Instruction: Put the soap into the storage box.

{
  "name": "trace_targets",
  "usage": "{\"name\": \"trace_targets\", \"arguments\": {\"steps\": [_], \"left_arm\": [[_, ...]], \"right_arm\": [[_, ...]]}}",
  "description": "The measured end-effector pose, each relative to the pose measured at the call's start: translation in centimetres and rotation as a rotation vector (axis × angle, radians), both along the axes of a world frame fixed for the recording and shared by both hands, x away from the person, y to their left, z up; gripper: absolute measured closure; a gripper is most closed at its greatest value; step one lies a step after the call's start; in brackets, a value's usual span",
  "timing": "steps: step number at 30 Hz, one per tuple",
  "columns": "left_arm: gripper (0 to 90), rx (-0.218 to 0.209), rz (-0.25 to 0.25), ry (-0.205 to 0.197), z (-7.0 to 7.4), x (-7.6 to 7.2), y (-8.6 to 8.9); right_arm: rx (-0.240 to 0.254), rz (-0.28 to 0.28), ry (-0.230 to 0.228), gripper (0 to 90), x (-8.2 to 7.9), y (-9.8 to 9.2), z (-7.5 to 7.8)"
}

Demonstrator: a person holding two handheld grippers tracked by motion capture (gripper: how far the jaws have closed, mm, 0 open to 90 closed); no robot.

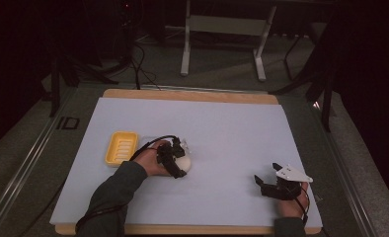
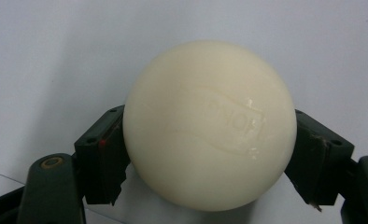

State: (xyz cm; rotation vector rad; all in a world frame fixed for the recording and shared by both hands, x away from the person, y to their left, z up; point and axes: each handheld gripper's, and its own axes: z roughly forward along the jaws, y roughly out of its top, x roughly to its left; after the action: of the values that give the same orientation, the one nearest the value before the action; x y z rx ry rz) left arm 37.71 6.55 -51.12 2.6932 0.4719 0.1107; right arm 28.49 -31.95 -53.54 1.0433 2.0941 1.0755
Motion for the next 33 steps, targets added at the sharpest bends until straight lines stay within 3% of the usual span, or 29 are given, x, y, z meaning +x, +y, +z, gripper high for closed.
{"name": "trace_targets", "arguments": {"steps": [12,33], "left_arm": [[24.1,0.011,-0.016,0.005,0.5,-0.2,-0.1],[24.2,0.005,-0.011,-0.042,2.9,-0.3,0.6]], "right_arm": [[0.001,0.000,-0.001,15.0,0.0,0.0,0.0],[-0.001,0.001,-0.002,15.0,0.0,0.0,0.0]]}}
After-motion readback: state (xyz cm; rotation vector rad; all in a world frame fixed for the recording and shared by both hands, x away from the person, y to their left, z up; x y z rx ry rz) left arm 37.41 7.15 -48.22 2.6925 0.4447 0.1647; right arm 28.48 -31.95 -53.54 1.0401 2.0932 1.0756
